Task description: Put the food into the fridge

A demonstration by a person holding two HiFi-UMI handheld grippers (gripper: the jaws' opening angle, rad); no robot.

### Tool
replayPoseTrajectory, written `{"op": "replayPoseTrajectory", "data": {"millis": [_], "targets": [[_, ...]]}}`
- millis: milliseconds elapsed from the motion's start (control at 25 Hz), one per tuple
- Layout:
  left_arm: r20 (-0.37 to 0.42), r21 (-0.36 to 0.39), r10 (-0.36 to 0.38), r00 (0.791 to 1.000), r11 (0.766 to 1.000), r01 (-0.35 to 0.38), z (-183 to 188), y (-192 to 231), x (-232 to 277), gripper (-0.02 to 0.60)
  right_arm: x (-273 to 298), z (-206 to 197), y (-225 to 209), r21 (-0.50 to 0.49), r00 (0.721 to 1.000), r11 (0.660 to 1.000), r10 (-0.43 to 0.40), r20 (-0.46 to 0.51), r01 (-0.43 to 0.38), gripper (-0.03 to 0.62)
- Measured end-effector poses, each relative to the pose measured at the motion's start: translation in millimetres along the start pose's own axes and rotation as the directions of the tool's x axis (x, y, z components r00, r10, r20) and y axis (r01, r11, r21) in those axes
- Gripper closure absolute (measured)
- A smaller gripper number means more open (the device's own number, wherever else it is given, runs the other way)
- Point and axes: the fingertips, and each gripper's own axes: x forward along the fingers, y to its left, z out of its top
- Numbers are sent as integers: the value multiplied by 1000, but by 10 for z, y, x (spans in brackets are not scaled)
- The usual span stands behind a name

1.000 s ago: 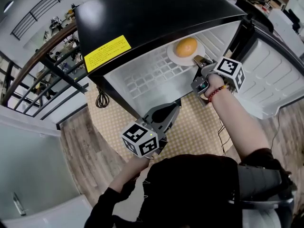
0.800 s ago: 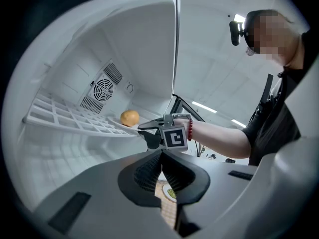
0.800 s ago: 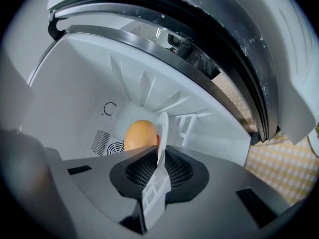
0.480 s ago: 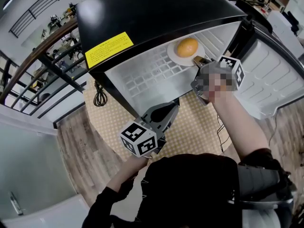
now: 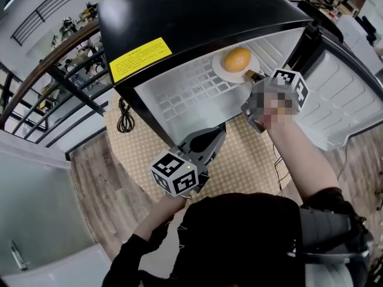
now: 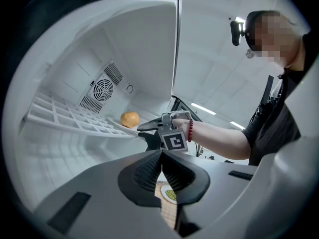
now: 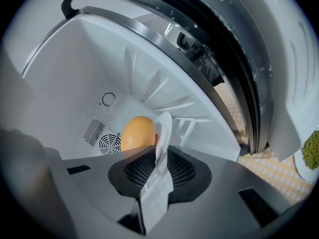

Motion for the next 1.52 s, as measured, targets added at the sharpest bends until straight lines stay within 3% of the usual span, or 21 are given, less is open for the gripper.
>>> {"op": "replayPoseTrajectory", "data": {"millis": [360,1040,1520], "targets": [[1,-10,-2,1000,1000,2,-10,-3,-7,569,-38,34,-18,-75,998,995,-59,18,60,516],[6,-16,0,1000,1000,0,-18,12,-7,569,-47,52,-17,-176,996,980,-87,34,92,513],[9,-18,-1,1000,1000,1,-21,15,5,569,-29,30,-60,-189,995,976,-102,25,104,505]]}}
